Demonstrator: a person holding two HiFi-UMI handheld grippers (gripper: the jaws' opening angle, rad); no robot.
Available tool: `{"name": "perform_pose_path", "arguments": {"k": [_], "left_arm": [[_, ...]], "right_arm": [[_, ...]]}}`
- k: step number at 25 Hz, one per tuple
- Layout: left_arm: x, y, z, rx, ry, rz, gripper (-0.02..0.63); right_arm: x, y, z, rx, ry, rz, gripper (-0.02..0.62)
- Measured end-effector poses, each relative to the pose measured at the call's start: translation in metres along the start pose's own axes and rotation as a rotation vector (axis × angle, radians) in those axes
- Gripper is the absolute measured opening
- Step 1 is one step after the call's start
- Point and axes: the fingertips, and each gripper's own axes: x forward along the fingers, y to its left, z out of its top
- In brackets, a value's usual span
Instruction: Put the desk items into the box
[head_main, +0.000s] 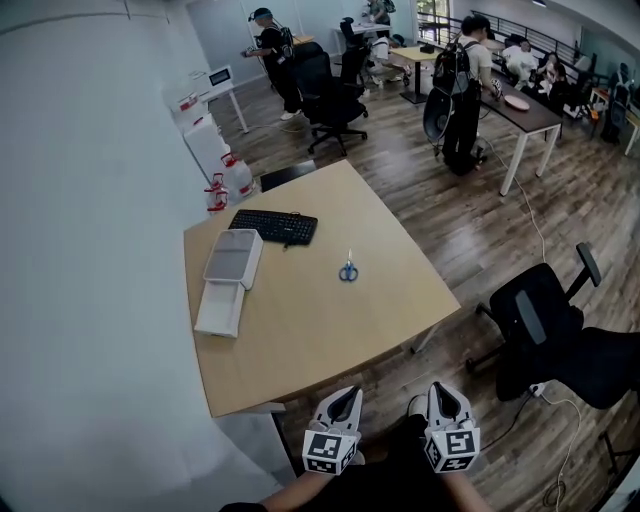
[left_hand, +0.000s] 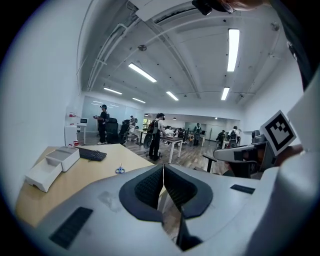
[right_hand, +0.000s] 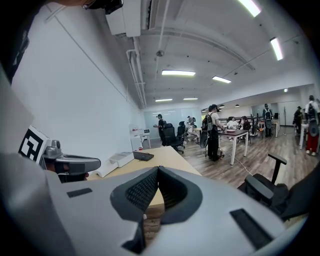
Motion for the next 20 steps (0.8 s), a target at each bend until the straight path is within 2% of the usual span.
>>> {"name": "perform_pose_path", "arguments": {"k": [6, 13, 20], "left_arm": [[0.069, 0.006, 0.01, -0.002, 0.046, 0.044, 0.018], [0.144, -0.003, 0.029, -0.052, 0.067, 0.095, 0.018], [0.19, -0.011, 0.037, -0.021, 0.101, 0.156, 0.018]], "right_arm": [[0.058, -0.045, 0.023, 0.0, 0.014, 0.078, 0.06], [0.106, -0.1, 0.05, -0.01, 0.008, 0.158, 0.06], [0.132, -0.142, 0.064, -0.004, 0.008, 0.239, 0.06]]}}
